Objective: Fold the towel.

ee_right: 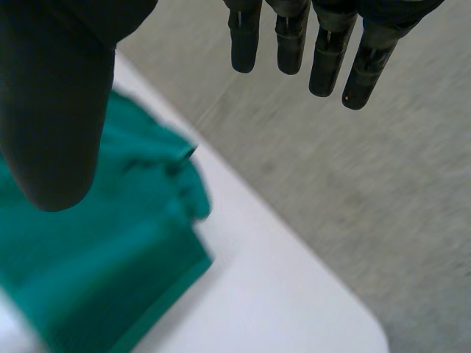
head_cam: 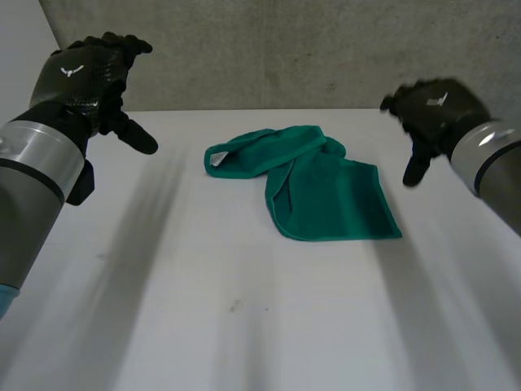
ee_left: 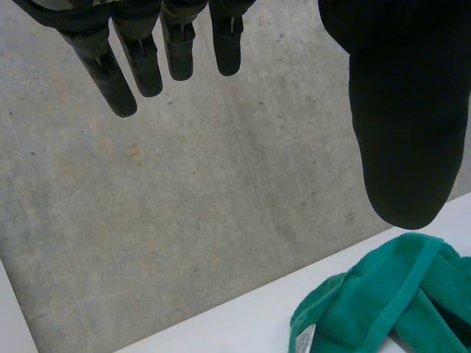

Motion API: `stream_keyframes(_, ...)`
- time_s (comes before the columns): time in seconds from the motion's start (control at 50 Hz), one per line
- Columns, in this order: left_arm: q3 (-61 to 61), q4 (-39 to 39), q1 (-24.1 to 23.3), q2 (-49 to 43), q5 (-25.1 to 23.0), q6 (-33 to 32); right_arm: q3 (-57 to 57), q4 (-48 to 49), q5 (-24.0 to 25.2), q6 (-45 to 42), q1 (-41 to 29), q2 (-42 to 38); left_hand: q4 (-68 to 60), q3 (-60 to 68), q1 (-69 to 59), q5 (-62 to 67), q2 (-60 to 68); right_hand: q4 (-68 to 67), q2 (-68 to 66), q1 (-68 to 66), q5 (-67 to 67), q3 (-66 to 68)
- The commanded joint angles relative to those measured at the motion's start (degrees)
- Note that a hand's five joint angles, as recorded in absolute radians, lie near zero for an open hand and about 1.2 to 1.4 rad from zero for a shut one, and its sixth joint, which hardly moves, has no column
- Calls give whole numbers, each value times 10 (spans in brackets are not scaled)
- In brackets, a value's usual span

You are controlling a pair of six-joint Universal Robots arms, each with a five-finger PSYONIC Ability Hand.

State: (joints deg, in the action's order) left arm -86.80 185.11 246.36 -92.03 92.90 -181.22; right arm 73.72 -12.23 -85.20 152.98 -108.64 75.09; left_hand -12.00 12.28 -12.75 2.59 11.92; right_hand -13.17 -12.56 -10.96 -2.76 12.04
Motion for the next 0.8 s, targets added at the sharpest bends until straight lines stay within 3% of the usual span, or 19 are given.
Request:
stream_keyframes(0.02,-3,7,-1,-15,0,0,-18,-45,13,-37,4,-86,4,-7,12,-10,-4,-11,-17,-33,-15,22)
stream_keyframes(0.22,-3,7,-10,-32,0,0,-59,11,104,1,27,-236,4,-7,12,-10,-4,-100,-106,-122,-104,111)
stream_keyframes(0.38,-3,8,-11,-42,0,0,-102,59,109,74,34,-303,3,-6,10,-9,-2,-154,-160,-176,-158,165)
stream_keyframes(0.8,-2,9,-11,-53,-1,0,-156,60,109,73,34,-375,4,-7,12,-10,-4,-195,-201,-217,-199,206)
